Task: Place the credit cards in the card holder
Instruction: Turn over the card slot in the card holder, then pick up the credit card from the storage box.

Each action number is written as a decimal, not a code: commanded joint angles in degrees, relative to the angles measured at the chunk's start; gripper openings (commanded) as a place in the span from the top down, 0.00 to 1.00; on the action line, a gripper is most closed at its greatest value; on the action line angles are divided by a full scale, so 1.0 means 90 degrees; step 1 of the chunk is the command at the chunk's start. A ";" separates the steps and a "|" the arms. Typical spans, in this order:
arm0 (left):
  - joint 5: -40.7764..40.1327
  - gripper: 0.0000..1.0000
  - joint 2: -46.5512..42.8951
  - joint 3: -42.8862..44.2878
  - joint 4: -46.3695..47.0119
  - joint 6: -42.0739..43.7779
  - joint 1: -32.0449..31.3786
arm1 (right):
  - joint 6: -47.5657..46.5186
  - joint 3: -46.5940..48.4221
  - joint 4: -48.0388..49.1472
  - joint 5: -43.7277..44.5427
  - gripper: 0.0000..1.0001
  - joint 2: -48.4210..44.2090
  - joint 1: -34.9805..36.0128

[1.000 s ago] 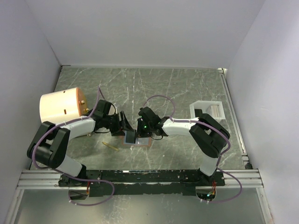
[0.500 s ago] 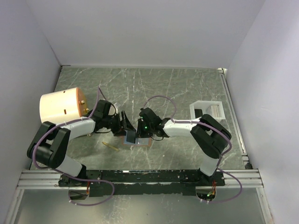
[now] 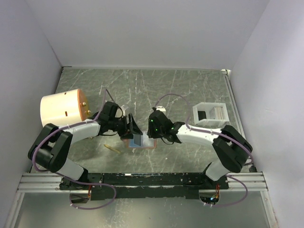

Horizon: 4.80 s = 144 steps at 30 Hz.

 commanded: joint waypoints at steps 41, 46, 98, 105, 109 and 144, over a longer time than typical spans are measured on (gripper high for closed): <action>-0.2008 0.00 -0.1764 0.1707 -0.3300 0.2748 -0.0952 | -0.3363 0.2057 -0.2633 0.2675 0.50 -0.0054 -0.4527; -0.2136 0.00 -0.2058 0.1590 -0.3488 0.2943 -0.0949 | -0.3342 0.2233 -0.2817 0.3000 0.49 0.0314 -0.4857; -0.2507 0.01 -0.2774 0.1526 -0.3471 0.2932 -0.0945 | -0.4064 0.2446 -0.2440 0.3638 0.82 0.1338 -0.5414; -0.2236 0.01 -0.2553 0.1555 -0.3463 0.2962 -0.0942 | -0.4074 0.2275 -0.2364 0.3709 0.84 0.1146 -0.5414; -0.2286 0.01 -0.2544 0.1565 -0.3522 0.2962 -0.0938 | -0.4057 0.2331 -0.2380 0.3580 0.85 0.1055 -0.5414; -0.3104 0.68 -0.1622 0.1573 -0.3703 0.2707 -0.0952 | -0.2443 0.2808 -0.3467 0.0323 1.00 -0.1291 -0.5325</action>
